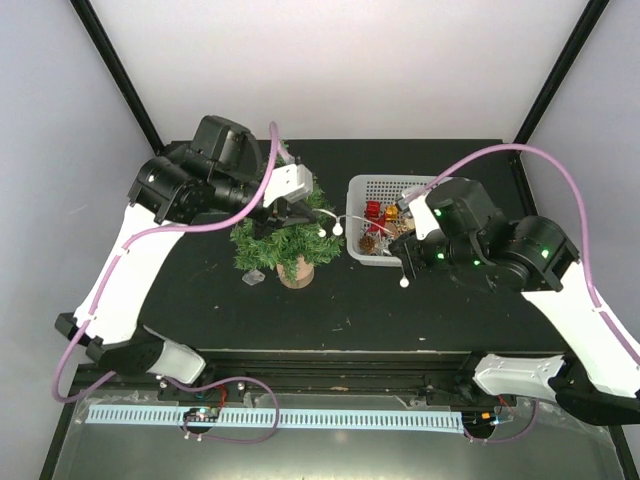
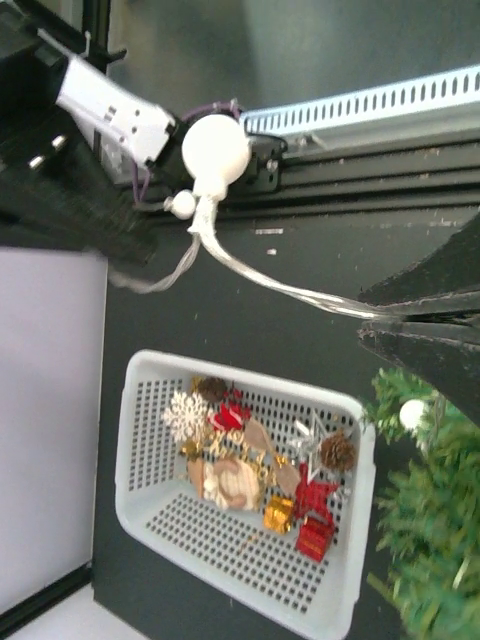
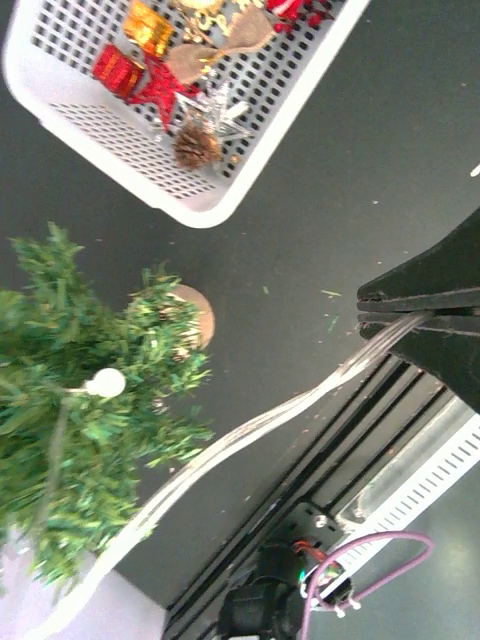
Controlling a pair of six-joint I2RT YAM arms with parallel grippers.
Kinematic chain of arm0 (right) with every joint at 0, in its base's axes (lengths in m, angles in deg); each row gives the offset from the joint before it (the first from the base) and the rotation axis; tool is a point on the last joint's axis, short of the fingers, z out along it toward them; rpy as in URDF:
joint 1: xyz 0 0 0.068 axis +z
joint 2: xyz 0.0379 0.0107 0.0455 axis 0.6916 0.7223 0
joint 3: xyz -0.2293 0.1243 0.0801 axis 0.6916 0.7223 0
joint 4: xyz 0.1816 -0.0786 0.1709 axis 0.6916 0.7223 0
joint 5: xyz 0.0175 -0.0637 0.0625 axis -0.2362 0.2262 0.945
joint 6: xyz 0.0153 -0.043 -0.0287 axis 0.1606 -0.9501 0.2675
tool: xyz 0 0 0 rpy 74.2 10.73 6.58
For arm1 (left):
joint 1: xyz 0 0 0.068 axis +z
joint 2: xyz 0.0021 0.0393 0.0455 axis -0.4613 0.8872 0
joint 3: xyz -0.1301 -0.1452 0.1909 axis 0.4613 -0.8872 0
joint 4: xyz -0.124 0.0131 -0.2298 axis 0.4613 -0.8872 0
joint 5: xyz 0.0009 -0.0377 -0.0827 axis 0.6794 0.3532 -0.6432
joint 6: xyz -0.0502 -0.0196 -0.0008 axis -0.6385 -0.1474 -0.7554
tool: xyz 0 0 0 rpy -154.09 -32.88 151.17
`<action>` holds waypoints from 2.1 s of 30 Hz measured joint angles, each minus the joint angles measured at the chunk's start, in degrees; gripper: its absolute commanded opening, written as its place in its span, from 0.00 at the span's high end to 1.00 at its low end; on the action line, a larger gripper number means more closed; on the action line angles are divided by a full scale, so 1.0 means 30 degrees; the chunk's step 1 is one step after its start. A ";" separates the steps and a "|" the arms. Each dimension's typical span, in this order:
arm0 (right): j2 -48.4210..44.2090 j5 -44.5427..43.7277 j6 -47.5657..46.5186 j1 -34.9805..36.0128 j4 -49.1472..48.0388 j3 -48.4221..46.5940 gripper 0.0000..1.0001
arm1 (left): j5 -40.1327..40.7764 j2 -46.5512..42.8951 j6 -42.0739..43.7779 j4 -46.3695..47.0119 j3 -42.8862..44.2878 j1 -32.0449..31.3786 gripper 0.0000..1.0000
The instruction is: Decorate the small christmas tree
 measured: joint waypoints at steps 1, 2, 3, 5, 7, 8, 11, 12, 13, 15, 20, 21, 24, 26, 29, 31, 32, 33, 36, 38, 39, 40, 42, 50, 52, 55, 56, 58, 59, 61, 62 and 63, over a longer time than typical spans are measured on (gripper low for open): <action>0.0022 -0.0080 -0.0044 -0.0066 0.0007 -0.0328 0.99 | -0.0153 -0.0386 0.0000 -0.0007 -0.0488 0.0007 0.99; 0.0051 -0.0146 -0.0102 -0.0117 0.0015 -0.0663 0.99 | -0.0342 -0.0787 0.0000 0.0000 -0.0991 0.0007 0.98; 0.0138 -0.0248 -0.0175 -0.0146 0.0117 -0.1173 0.99 | -0.0583 -0.1304 0.0000 0.0007 -0.1698 0.0007 0.98; 0.0393 -0.0415 -0.0328 -0.0175 0.0197 -0.2339 0.99 | -0.1049 -0.2186 0.0000 -0.0029 -0.2878 0.0007 0.98; 0.0750 -0.0532 -0.0474 -0.0204 0.0306 -0.3585 0.99 | -0.1377 -0.2834 0.0022 -0.0044 -0.3832 0.0007 0.98; 0.0991 -0.0583 -0.0576 -0.0219 0.0423 -0.4248 0.99 | -0.1464 -0.3220 0.0036 -0.0015 -0.4459 0.0007 0.98; 0.1887 -0.0525 -0.0947 -0.0204 0.0503 -0.6025 0.99 | -0.1588 -0.4218 0.0080 0.0299 -0.5982 0.0000 0.98; 0.2266 -0.0452 -0.1115 -0.0189 0.0597 -0.6572 0.99 | -0.1603 -0.4575 0.0080 0.0561 -0.6448 0.0000 0.98; 0.2659 -0.0393 -0.1246 -0.0175 0.0678 -0.7096 0.99 | -0.1581 -0.4962 0.0080 0.0882 -0.6929 0.0000 0.98; 0.3672 -0.0277 -0.1486 -0.0168 0.0794 -0.8298 0.99 | -0.1479 -0.5661 0.0080 0.1311 -0.7599 0.0000 0.98; 0.6120 0.0109 -0.2018 -0.0168 0.0831 -1.1060 0.99 | -0.0823 -0.7169 -0.0058 0.2273 -0.8925 0.0539 0.98; 0.6528 0.0160 -0.2091 -0.0168 0.0809 -1.1526 0.99 | -0.0772 -0.7271 -0.0138 0.2353 -0.9041 0.0809 0.98; 0.7686 0.0197 -0.2178 -0.0168 0.0342 -1.2779 0.99 | -0.0831 -0.7344 -0.0437 0.2608 -0.9369 0.2040 0.98; 0.8072 0.0211 -0.2171 -0.0168 -0.0306 -1.2874 0.99 | -0.0940 -0.7344 -0.0634 0.2688 -0.9537 0.2841 0.98; 0.8357 0.0379 -0.2106 -0.0168 -0.1421 -1.2764 0.99 | -0.1341 -0.7446 -0.1078 0.3031 -0.9843 0.3978 0.99; 0.8429 0.0707 -0.2033 -0.0168 -0.2222 -1.2670 0.99 | -0.1632 -0.7628 -0.1457 0.3468 -1.0156 0.4539 0.98; 0.8451 0.0845 -0.1989 -0.0168 -0.2535 -1.2655 0.99 | -0.1800 -0.7759 -0.1647 0.3759 -1.0331 0.4787 0.98; 0.8466 0.1013 -0.1916 -0.0168 -0.2973 -1.2619 0.99 | -0.1931 -0.7898 -0.1858 0.4036 -1.0455 0.4954 0.98; 0.8466 0.1341 -0.1698 -0.0168 -0.4240 -1.2444 0.99 | -0.2288 -0.8269 -0.2484 0.4794 -1.0652 0.5289 0.98; 0.8466 0.1545 -0.1647 -0.0168 -0.5064 -1.2320 0.99 | -0.2492 -0.8480 -0.2878 0.5319 -1.0739 0.5472 0.98; 0.8473 0.1632 -0.1596 -0.0168 -0.5493 -1.2269 0.99 | -0.2637 -0.8553 -0.3140 0.5617 -1.0783 0.5574 0.98; 0.8502 0.1690 -0.1581 -0.0168 -0.5814 -1.2262 0.99 | -0.2718 -0.8597 -0.3293 0.5814 -1.0783 0.5654 0.99; 0.8575 0.1829 -0.1515 -0.0168 -0.6630 -1.2254 0.99 | -0.2929 -0.8626 -0.3803 0.6441 -1.0790 0.5858 0.98; 0.9537 0.2397 -0.1304 -0.0189 -0.9347 -1.2626 0.99 | -0.3672 -0.8626 -0.5450 0.8240 -1.1205 0.6768 0.98; 0.9959 0.2506 -0.1304 -0.0189 -0.9865 -1.2896 0.99 | -0.3891 -0.8626 -0.5741 0.8604 -1.1380 0.7031 0.98; 1.0542 0.2543 -0.1304 -0.0189 -1.0615 -1.3034 0.99 | -0.4218 -0.8626 -0.6215 0.9041 -1.1744 0.7541 0.98; 1.0688 0.2543 -0.1311 -0.0204 -1.0819 -1.3034 0.99 | -0.4386 -0.8619 -0.6426 0.9180 -1.1883 0.7737 0.99; 1.0928 0.2543 -0.1326 -0.0219 -1.1111 -1.3078 0.99 | -0.4663 -0.8619 -0.6761 0.9471 -1.2087 0.8080 0.98; 1.1052 0.2543 -0.1377 -0.0226 -1.1264 -1.3129 0.99 | -0.4845 -0.8612 -0.7009 0.9697 -1.2196 0.8284 0.98; 1.1315 0.2535 -0.1457 -0.0226 -1.1468 -1.3340 0.99 | -0.5209 -0.8597 -0.7439 1.0098 -1.2407 0.8655 0.98; 1.1460 0.2528 -0.1537 -0.0226 -1.1562 -1.3457 0.99 | -0.5348 -0.8590 -0.7614 1.0280 -1.2488 0.8786 0.99; 1.1570 0.2521 -0.1625 -0.0226 -1.1672 -1.3537 0.99 | -0.5544 -0.8582 -0.7890 1.0542 -1.2604 0.8947 0.98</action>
